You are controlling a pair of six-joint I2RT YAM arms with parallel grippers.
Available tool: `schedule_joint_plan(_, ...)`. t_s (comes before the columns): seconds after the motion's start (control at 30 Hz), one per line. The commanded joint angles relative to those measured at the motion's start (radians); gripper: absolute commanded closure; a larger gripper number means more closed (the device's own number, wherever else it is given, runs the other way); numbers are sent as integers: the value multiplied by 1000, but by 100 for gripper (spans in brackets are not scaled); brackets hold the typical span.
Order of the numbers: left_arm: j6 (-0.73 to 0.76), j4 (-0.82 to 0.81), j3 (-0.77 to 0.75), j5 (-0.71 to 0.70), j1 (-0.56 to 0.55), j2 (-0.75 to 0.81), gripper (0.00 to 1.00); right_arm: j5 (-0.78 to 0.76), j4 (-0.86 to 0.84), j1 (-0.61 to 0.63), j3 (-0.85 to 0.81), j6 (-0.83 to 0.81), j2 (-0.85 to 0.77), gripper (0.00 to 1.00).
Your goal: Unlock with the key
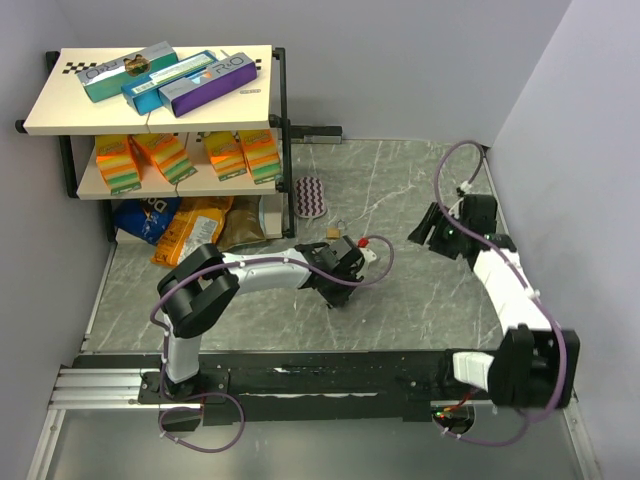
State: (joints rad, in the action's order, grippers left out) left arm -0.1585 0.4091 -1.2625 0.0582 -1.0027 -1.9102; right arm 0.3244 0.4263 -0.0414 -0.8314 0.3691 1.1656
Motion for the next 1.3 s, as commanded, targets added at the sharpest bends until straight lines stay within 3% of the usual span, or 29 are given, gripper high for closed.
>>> schedule_joint_plan(0.0,-128,-36,-1,-32,9,31,93,-37,3,-78,-104,-1,162,28)
schedule_joint_plan(0.27,-272,-38,14,-55,39,86,95,-174,6,-81,-282,-85,409,31)
schedule_joint_plan(0.57,-274,-64,48,-52,53,112,94,-260,40,-84,-394,-190,607,35)
schedule_joint_plan(1.03,-280,-61,54,-50,55,109,94,-188,46,-84,-442,-251,741,46)
schedule_joint_plan(1.27,-285,-62,52,-55,55,105,94,-113,43,-63,-436,-199,729,53)
